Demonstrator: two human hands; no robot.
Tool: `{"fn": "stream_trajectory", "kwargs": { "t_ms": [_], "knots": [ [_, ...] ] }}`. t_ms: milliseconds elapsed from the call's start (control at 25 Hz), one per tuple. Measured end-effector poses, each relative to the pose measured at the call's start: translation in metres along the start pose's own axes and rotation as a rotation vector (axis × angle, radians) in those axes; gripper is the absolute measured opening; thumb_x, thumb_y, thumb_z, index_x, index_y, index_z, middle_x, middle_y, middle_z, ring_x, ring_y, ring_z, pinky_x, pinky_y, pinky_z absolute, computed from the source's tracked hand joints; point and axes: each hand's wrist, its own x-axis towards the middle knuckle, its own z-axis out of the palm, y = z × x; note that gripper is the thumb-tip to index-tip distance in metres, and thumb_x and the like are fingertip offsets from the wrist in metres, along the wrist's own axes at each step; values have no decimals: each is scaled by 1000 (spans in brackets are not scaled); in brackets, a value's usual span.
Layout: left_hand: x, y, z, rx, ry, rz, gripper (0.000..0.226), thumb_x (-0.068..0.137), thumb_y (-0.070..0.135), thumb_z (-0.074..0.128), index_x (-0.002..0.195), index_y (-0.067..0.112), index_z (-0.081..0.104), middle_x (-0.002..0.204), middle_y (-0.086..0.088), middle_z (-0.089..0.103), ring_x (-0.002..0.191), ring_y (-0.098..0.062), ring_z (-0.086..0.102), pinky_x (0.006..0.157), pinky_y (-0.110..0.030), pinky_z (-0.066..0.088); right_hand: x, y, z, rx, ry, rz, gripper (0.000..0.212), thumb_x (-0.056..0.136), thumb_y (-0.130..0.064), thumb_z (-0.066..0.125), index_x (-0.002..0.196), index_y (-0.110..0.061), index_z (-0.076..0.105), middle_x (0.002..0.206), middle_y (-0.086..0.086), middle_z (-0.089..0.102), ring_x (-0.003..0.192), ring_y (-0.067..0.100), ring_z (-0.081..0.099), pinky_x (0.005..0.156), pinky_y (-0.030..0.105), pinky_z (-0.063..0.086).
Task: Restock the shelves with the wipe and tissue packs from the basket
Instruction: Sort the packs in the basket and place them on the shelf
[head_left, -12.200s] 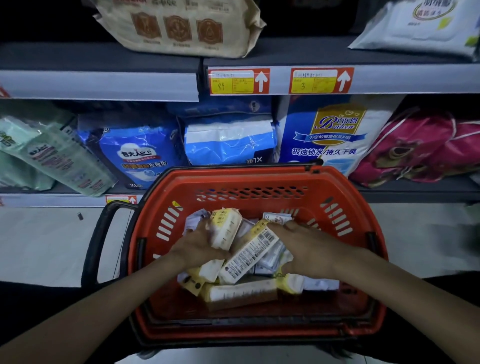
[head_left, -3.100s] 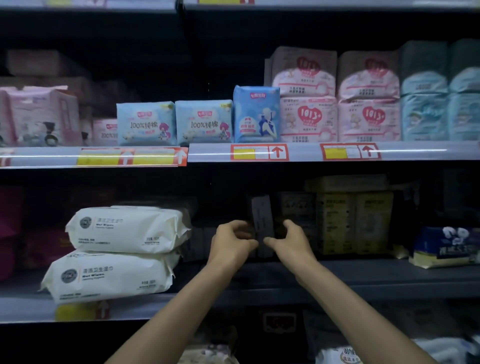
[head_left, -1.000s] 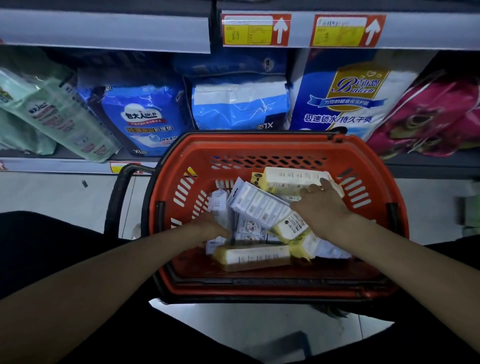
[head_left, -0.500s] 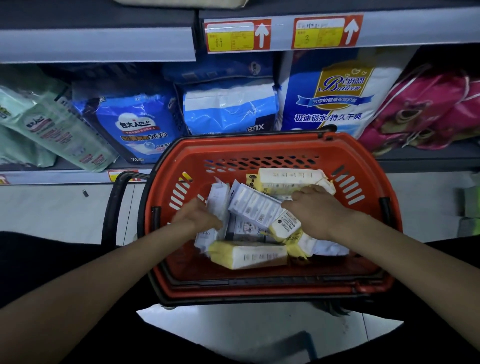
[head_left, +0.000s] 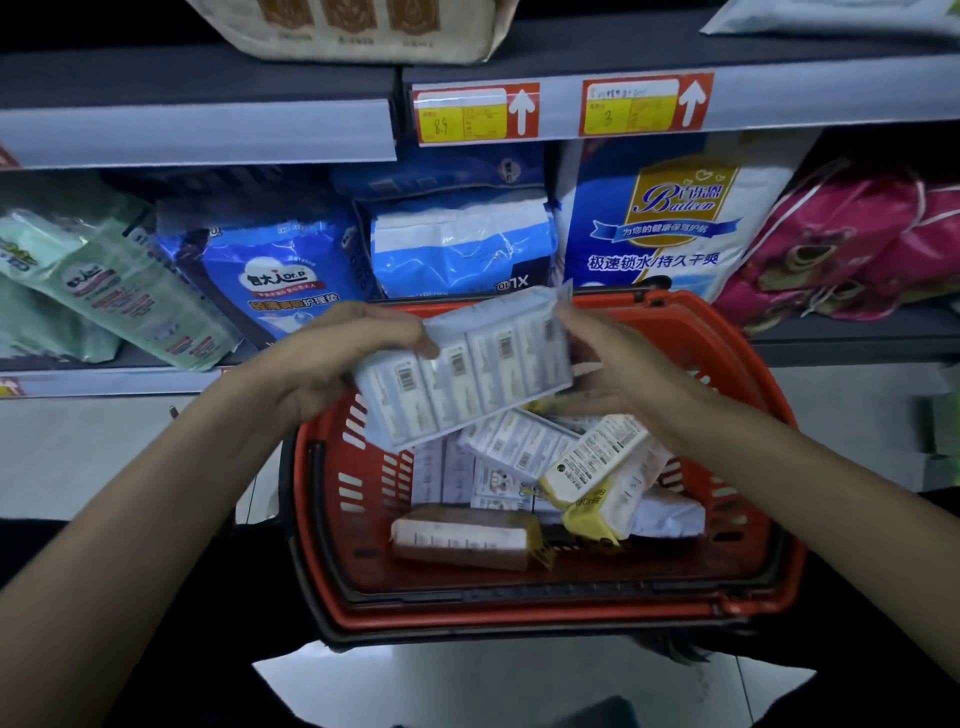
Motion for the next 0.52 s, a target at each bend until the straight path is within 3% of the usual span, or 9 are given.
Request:
{"fn": "stream_trajectory", "kwargs": {
  "t_ms": [120,200,280,400,520],
  "knots": [
    [-3,3,7,5,-131,124,48,59,13,92,106,9,82,103,-11,79,91,-29,75,80,-34,62,-15,-18,-1,370,-103,65,63,85,-69,65,134,-29,67,123,8,76,107,34,75,86,54,62],
    [-8,4,11,50,-132,234,43,65,10,88,107,11,82,102,2,76,95,-21,74,80,-29,60,-23,-23,-1,420,-78,24,58,82,-53,76,128,-19,69,120,10,77,105,32,76,84,48,64],
    [-9,3,13,12,-105,248,34,76,23,82,108,13,82,107,-1,77,101,-20,73,88,-30,57,-28,-23,1,432,-33,-64,56,74,-37,82,122,-11,67,117,13,75,103,30,77,83,45,64],
    [-3,-2,12,-126,38,74,44,93,57,60,111,21,81,114,-11,78,114,-31,71,102,-45,54,-28,-17,-2,389,55,-256,61,66,-22,87,123,-19,65,119,13,71,105,28,75,83,45,63],
    [-6,-3,15,-375,29,-139,47,94,57,61,117,19,75,113,-14,78,107,-34,75,87,-48,63,-35,-16,-7,272,-32,-409,65,68,-20,83,127,-33,61,130,16,64,112,34,71,89,52,61]
  ]
}}
